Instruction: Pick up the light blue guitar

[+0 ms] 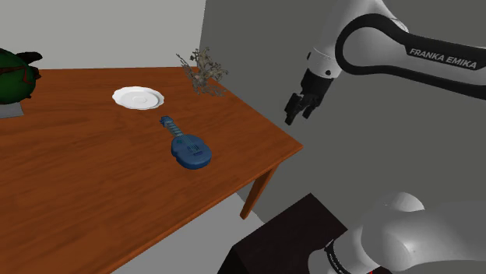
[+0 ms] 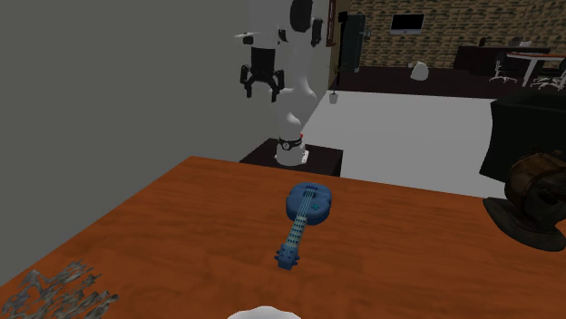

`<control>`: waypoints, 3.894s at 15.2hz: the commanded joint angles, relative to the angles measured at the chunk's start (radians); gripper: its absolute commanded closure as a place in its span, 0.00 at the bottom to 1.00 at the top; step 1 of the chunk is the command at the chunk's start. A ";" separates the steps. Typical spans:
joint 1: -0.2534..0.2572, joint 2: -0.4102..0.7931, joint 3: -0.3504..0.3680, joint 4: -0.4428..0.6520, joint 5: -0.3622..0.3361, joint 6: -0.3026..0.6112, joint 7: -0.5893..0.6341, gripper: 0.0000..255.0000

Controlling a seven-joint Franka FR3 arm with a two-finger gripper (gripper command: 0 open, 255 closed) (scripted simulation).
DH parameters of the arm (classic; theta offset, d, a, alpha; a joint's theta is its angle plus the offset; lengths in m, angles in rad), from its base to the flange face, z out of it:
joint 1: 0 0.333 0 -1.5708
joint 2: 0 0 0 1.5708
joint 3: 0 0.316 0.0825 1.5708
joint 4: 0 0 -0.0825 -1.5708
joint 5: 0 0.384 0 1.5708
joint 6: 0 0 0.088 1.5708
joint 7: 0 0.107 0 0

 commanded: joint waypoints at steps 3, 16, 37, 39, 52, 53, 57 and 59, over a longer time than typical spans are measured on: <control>0.012 0.119 0.051 0.029 0.006 0.097 0.059 0.00; 0.045 0.556 0.194 0.267 -0.087 0.299 0.275 0.00; 0.202 1.168 0.204 0.803 -0.322 0.340 0.487 0.00; 0.203 1.175 0.202 0.793 -0.325 0.356 0.492 0.00; 0.202 1.166 0.205 0.805 -0.320 0.336 0.486 1.00; 0.202 1.161 0.206 0.812 -0.318 0.325 0.483 1.00; 0.202 1.145 0.210 0.840 -0.309 0.282 0.471 1.00; 0.203 1.138 0.212 0.857 -0.305 0.260 0.465 1.00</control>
